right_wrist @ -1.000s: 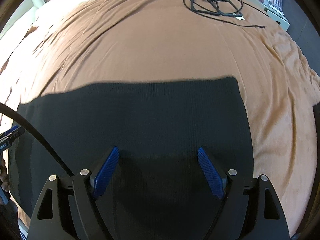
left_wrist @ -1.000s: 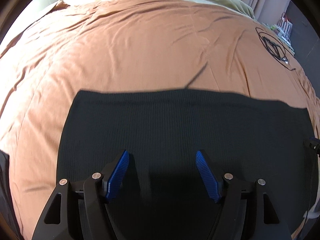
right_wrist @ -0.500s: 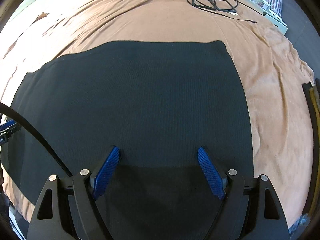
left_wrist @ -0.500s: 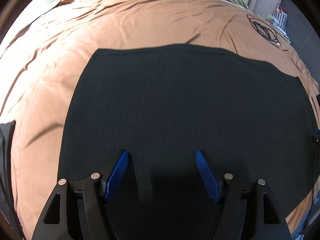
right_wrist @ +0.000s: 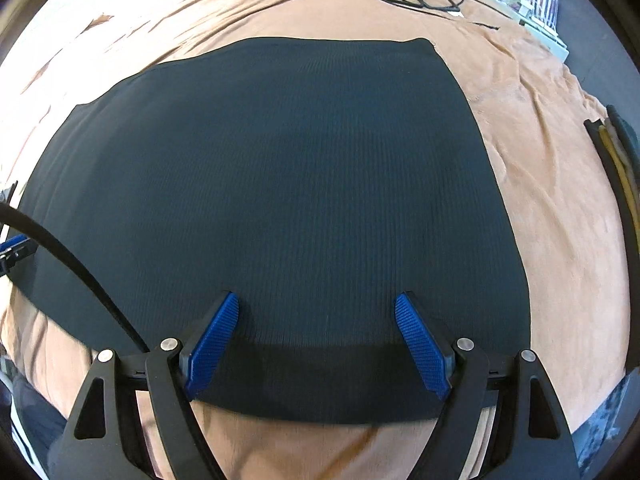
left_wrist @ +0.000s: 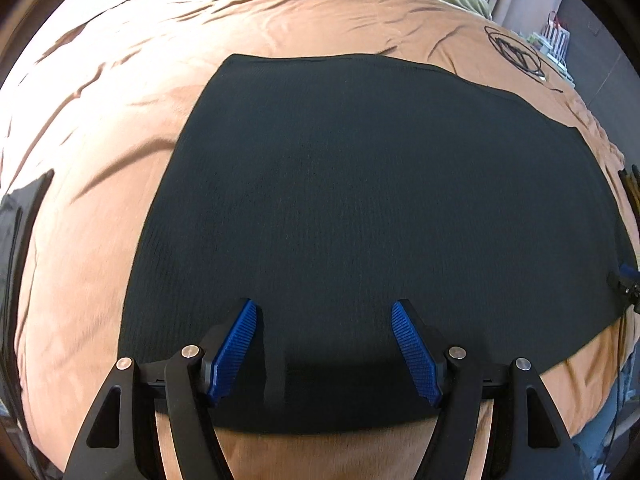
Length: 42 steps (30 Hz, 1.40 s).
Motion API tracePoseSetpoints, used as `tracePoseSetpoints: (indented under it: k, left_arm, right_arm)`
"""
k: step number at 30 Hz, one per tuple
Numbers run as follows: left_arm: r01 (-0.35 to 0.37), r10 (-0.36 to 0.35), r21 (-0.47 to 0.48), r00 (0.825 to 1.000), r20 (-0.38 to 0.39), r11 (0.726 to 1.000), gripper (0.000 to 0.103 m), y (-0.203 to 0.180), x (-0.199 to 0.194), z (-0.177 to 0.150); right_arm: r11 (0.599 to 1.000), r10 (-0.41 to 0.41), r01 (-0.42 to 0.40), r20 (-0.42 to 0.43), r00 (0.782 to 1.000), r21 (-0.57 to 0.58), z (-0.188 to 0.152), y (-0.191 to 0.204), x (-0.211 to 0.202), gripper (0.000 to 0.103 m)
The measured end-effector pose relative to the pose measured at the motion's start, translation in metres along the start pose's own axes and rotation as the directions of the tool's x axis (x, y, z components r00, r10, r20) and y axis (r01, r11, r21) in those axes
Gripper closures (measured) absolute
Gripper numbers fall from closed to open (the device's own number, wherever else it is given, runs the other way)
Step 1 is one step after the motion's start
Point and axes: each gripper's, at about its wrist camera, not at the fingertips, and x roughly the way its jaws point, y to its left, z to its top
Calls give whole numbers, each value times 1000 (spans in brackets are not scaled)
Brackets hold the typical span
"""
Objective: Fold small clothes
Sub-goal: 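Withdraw both open grippers from the folded shirt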
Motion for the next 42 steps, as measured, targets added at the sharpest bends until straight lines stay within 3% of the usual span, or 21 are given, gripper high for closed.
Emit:
tracePoseSetpoints:
  k: [13,19,21,27,29,37,42]
  left_arm:
    - [49,-47,-98,999,21,994,31,24,-24,-36]
    - [87,-80,-168,996,49,982,32,59,-40,-47]
    - [98,-87,-204,994,62,974,36,74,-46,-49]
    - [144,-123,-308,989,87,941,58,119,-58,-53]
    - [163,-140,-328,986,92,931,58,127,-60,-55]
    - [188,-171,-418,982,78,889,73,138,-51,-61]
    - [174,-164,-444,985,63,879,82,141,-42,-63]
  right_arm:
    - [987,122,-123,19,992,108,-40,-29,-24,23]
    - [968,173,-182,61,983,175,-61,-56,-41,23]
    - [958,188,-203,90,978,202,-74,-64,-55,23]
    - [896,272,-312,166,948,315,-93,-102,-62,41]
    - [877,293,-342,190,937,338,-99,-111,-64,47]
    - [796,353,-428,247,903,427,-127,-132,-60,60]
    - [756,359,-453,280,890,471,-134,-145,-49,63]
